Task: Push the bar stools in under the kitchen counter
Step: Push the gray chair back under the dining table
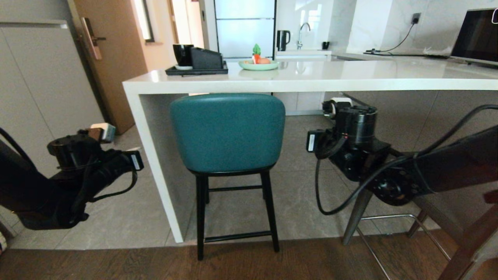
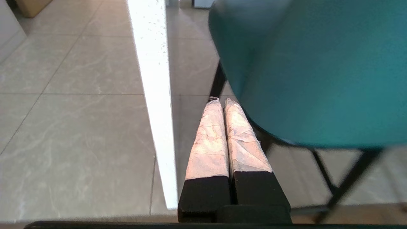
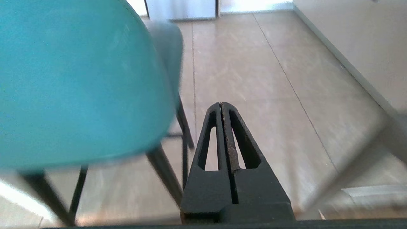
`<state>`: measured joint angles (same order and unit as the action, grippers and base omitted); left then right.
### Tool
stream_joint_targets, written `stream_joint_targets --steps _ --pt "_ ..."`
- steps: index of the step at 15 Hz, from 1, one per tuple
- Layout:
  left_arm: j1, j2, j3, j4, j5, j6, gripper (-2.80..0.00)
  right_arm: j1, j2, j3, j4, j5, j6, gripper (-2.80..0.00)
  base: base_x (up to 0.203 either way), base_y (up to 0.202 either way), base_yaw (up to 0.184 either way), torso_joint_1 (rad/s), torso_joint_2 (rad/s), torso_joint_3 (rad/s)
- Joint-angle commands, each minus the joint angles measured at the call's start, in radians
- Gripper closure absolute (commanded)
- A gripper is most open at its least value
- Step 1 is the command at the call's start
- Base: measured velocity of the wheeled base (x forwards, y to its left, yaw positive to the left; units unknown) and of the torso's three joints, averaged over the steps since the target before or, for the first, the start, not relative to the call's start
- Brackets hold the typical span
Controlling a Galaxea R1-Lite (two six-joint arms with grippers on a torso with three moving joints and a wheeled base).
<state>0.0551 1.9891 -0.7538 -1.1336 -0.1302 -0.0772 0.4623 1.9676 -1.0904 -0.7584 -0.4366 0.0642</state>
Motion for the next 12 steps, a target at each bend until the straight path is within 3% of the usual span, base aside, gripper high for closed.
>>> stream_joint_targets --steps 1,4,8,10,12 --pt "-0.006 -0.244 0.178 -0.013 0.002 -0.016 0.00 -0.007 -0.285 0.203 -0.008 -0.003 0.008 0.00 0.000 0.000 0.000 0.000 0.00 0.000" --pt "-0.031 -0.489 0.374 -0.019 0.006 -0.040 0.00 -0.064 -0.558 0.425 0.002 -0.005 0.015 0.00 0.000 0.000 0.000 0.000 0.00 0.000" --pt "-0.061 -0.831 0.485 0.034 0.003 -0.051 0.00 -0.165 -0.923 0.578 0.158 -0.007 0.015 0.00 0.000 0.000 0.000 0.000 0.00 0.000" --pt "-0.074 -1.030 0.491 0.208 -0.002 -0.055 0.00 -0.226 -1.104 0.600 0.295 -0.007 0.008 0.00 0.000 0.000 0.000 0.000 0.00 0.000" --pt "-0.093 -1.231 0.455 0.502 -0.020 -0.063 0.00 -0.330 -1.275 0.612 0.451 -0.005 -0.010 0.00 0.000 0.000 0.000 0.000 0.00 0.000"
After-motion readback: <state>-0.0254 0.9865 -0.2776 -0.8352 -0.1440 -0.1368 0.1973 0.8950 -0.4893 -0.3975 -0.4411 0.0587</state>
